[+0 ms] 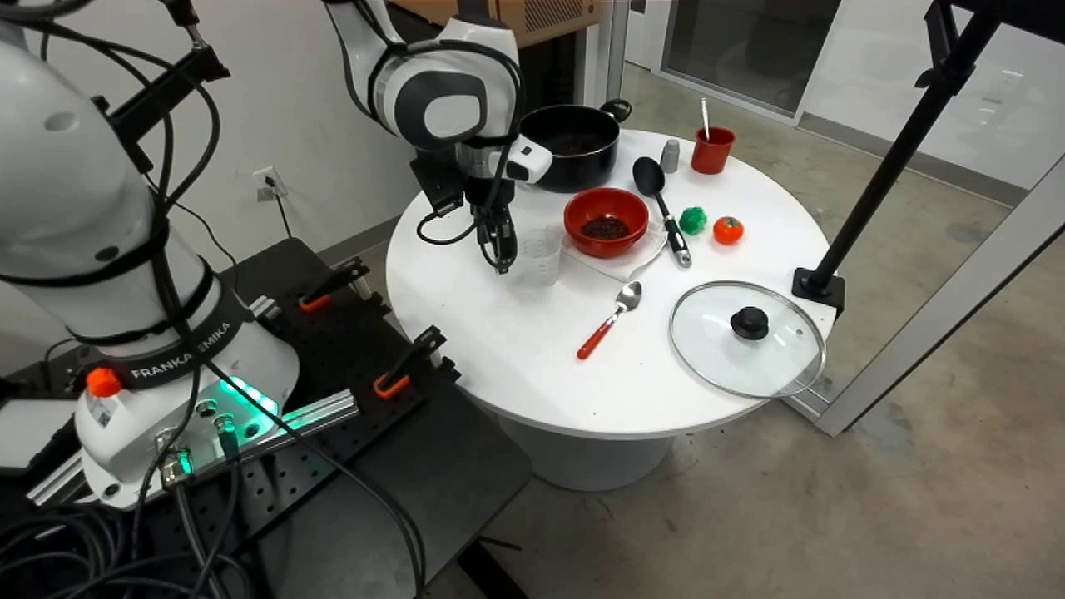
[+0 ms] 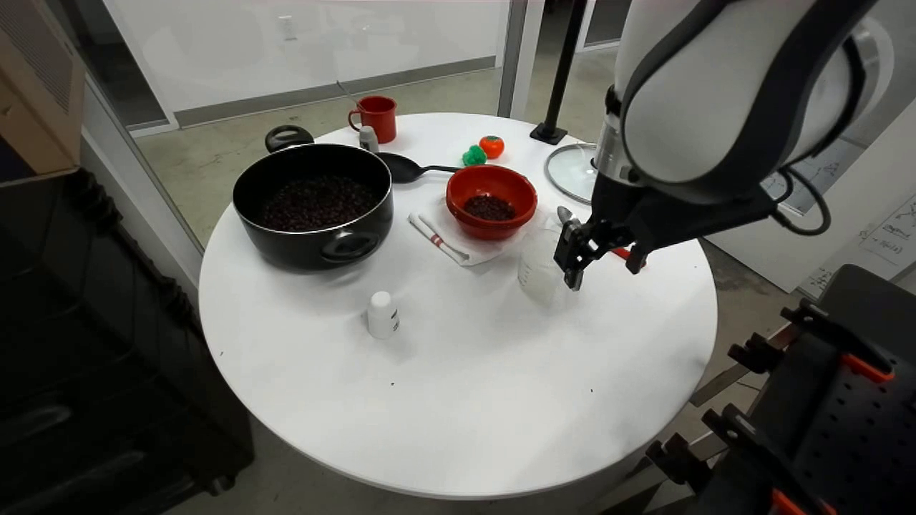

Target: Pour the contents of the jug into the red bowl then place a spoonful in the pot

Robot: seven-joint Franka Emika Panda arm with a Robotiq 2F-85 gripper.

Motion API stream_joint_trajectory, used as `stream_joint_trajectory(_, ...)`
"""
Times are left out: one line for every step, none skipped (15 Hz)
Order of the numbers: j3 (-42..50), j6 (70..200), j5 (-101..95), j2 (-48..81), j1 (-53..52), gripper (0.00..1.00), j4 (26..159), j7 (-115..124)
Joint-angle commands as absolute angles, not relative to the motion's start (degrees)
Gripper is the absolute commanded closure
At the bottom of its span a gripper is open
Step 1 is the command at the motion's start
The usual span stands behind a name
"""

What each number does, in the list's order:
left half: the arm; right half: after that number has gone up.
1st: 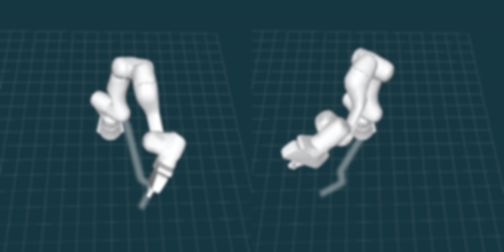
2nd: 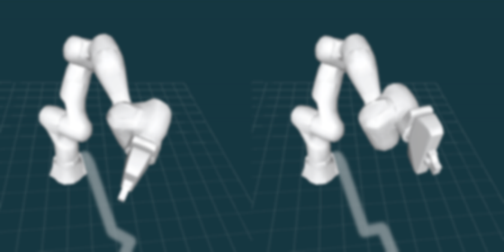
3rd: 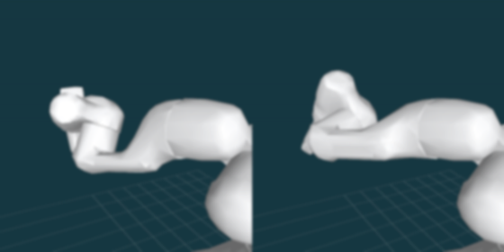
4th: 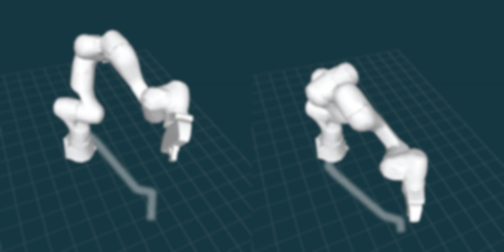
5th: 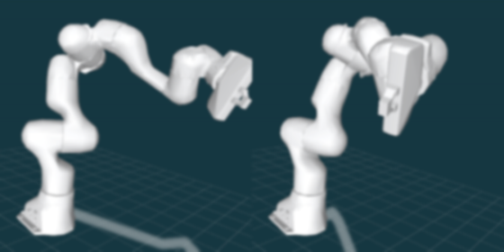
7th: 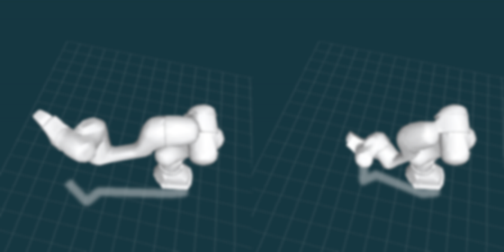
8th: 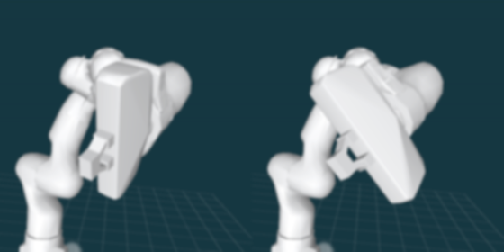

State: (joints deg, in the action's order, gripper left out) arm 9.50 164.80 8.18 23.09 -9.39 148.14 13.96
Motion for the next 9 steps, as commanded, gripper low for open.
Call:
stream_joint_trajectory(11.58, 156.38, 3.33, 17.54, -5.21, 0.00, 147.46, 12.11)
stream_joint_trajectory(12.48, 154.85, 1.52, 16.89, -4.43, 0.00, 146.72, 12.47)
stream_joint_trajectory(13.39, 153.59, -0.54, 16.42, -3.70, 0.00, 145.84, 12.76)
stream_joint_trajectory(14.71, 151.76, -3.31, 16.34, -3.35, 0.00, 144.49, 13.39)
stream_joint_trajectory(15.89, 150.14, -6.48, 16.38, -2.98, 0.00, 143.08, 13.53)
stream_joint_trajectory(16.36, 148.11, -8.96, 16.49, -2.17, 0.00, 141.47, 12.52)
stream_joint_trajectory(16.83, 146.30, -11.85, 16.78, -1.44, 0.00, 139.65, 11.34)
stream_joint_trajectory(16.96, 145.29, -13.87, 17.23, -0.67, 0.00, 137.93, 10.77)
stream_joint_trajectory(16.81, 144.70, -15.10, 17.69, 0.22, 0.00, 136.27, 10.20)
